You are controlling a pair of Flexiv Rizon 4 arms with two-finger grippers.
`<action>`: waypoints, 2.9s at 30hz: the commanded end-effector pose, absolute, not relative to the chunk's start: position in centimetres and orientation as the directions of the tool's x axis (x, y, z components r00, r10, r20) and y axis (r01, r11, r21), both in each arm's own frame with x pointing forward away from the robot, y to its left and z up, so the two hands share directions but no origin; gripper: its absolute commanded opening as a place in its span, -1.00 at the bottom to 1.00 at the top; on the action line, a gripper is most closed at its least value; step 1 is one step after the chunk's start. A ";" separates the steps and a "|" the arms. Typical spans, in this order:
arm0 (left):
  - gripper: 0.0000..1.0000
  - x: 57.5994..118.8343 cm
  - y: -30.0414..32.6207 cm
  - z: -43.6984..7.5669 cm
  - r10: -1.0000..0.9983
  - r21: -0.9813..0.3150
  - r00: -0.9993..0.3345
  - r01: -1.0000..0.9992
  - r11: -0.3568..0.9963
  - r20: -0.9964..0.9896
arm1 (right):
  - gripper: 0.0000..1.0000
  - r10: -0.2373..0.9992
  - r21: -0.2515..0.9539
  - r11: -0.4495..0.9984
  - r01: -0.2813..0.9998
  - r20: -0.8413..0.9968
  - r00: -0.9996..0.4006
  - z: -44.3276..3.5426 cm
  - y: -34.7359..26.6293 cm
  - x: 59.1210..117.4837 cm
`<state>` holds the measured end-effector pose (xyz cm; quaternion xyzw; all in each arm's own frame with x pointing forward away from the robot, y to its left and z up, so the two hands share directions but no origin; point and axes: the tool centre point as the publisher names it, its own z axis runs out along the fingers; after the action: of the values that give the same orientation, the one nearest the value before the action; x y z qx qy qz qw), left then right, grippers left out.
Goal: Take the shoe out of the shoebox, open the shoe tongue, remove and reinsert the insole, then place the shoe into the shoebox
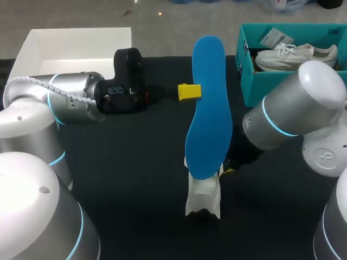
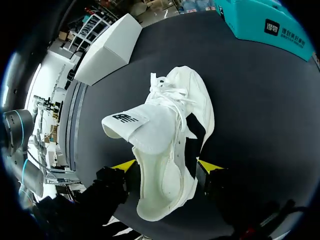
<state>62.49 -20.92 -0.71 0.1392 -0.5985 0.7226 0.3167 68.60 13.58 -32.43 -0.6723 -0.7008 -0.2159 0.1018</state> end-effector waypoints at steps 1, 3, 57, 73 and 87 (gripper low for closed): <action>-1.00 62.5 -20.9 -0.8 0.291 -0.777 -0.761 -0.624 -0.085 0.579 | 1.00 0.860 0.165 0.012 0.986 0.501 -0.094 -30.1 10.1 67.5; -1.00 62.5 -20.9 -0.8 0.291 -0.777 -0.761 -0.624 -0.085 0.579 | 1.00 0.860 0.165 0.012 0.986 0.501 -0.094 -30.1 10.1 67.5; -1.00 63.0 -20.6 -1.4 0.285 -0.839 -0.818 -0.539 -0.075 0.500 | 1.00 0.224 0.116 -0.068 0.991 0.970 -0.098 -12.5 7.3 70.8; -1.00 66.2 -19.6 -2.0 0.343 -0.997 -0.939 -0.048 -0.063 0.023 | 1.00 0.224 0.116 -0.068 0.991 0.970 -0.098 -12.5 7.3 70.8; -1.00 67.7 -19.7 -3.6 0.404 -0.975 -0.887 0.190 -0.118 -0.222 | 1.00 0.224 0.116 -0.068 0.991 0.970 -0.098 -12.5 7.3 70.8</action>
<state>66.30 -19.53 -2.36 -0.1158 -0.6762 0.7179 0.1178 70.65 7.12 -12.44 -0.5439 -0.5577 -0.4882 0.3934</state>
